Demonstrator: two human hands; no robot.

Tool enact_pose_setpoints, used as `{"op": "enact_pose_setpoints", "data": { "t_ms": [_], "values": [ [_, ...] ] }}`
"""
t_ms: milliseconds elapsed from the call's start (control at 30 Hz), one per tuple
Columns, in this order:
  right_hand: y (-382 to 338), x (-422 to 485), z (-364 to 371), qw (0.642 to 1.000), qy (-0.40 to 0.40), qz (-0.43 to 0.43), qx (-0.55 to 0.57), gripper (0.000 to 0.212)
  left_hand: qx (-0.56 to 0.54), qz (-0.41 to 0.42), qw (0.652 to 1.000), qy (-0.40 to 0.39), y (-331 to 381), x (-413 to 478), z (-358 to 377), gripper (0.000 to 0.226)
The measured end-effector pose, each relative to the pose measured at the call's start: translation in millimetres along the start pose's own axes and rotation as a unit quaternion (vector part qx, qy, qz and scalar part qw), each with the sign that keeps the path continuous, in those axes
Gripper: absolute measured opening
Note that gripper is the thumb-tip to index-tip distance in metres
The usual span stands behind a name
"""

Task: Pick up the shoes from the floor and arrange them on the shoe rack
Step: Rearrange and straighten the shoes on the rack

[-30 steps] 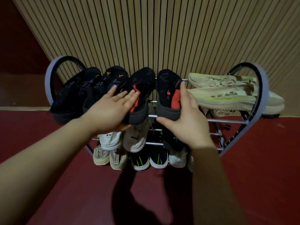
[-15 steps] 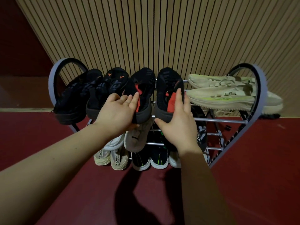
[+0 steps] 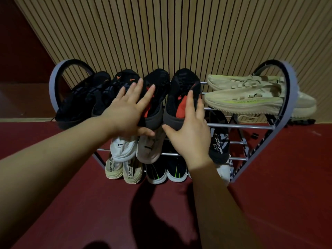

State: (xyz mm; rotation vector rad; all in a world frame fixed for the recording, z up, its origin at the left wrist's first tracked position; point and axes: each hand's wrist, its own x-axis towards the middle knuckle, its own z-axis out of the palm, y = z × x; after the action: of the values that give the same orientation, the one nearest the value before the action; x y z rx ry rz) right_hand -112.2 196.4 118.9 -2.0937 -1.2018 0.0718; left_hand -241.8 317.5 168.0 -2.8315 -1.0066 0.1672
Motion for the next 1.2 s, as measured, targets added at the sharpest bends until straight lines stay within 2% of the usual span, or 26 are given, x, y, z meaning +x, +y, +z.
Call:
{"op": "enact_pose_setpoints", "data": {
  "t_ms": [100, 267, 367, 467, 533, 600, 667, 733, 833, 1033, 1133, 1200],
  "values": [
    [0.2, -2.3, 3.3, 1.0, -0.002, -0.001, -0.007, 0.101, -0.014, 0.014, 0.999, -0.049, -1.6, 5.8, 2.9, 0.12],
    [-0.6, -1.7, 0.6, 1.0, -0.026, 0.009, -0.01, 0.101, -0.015, 0.011, 0.996, -0.085, -1.2, 8.1, 1.1, 0.117],
    [3.6, 2.1, -10.4, 0.996, -0.09, -0.002, 0.013, 0.101, -0.034, 0.007, 0.991, -0.132, -0.3, 11.1, -15.2, 0.118],
    [22.2, 8.8, -38.7, 0.987, -0.152, 0.021, 0.041, 0.094, -0.052, 0.02, 0.989, -0.137, 0.0, 16.1, -39.3, 0.117],
    [40.9, 21.1, -64.5, 0.99, -0.119, 0.067, -0.026, 0.088, -0.063, 0.031, 0.989, -0.13, 2.1, 18.6, -55.1, 0.114],
    [57.5, 42.7, -87.6, 0.977, -0.099, 0.076, -0.173, 0.088, -0.079, 0.038, 0.989, -0.123, 7.4, 20.9, -66.9, 0.109],
    [67.8, 69.4, -101.7, 0.945, -0.152, 0.038, -0.288, 0.094, -0.092, 0.045, 0.988, -0.113, 15.1, 23.0, -74.4, 0.106],
    [73.7, 92.7, -108.2, 0.913, -0.228, 0.009, -0.337, 0.099, -0.096, 0.053, 0.988, -0.112, 22.2, 24.3, -79.3, 0.104],
    [77.5, 113.1, -105.6, 0.888, -0.281, -0.001, -0.365, 0.103, -0.098, 0.063, 0.986, -0.12, 26.8, 24.7, -83.6, 0.102],
    [68.3, 131.9, -91.5, 0.87, -0.302, -0.029, -0.389, 0.112, -0.088, 0.07, 0.985, -0.129, 22.2, 25.2, -89.1, 0.099],
    [61.3, 134.9, -87.6, 0.875, -0.32, -0.007, -0.362, 0.112, -0.092, 0.07, 0.985, -0.132, 20.0, 27.1, -90.0, 0.097],
    [60.9, 132.5, -88.7, 0.893, -0.301, -0.017, -0.335, 0.108, -0.093, 0.072, 0.983, -0.139, 22.0, 31.2, -90.1, 0.096]
  ]
}}
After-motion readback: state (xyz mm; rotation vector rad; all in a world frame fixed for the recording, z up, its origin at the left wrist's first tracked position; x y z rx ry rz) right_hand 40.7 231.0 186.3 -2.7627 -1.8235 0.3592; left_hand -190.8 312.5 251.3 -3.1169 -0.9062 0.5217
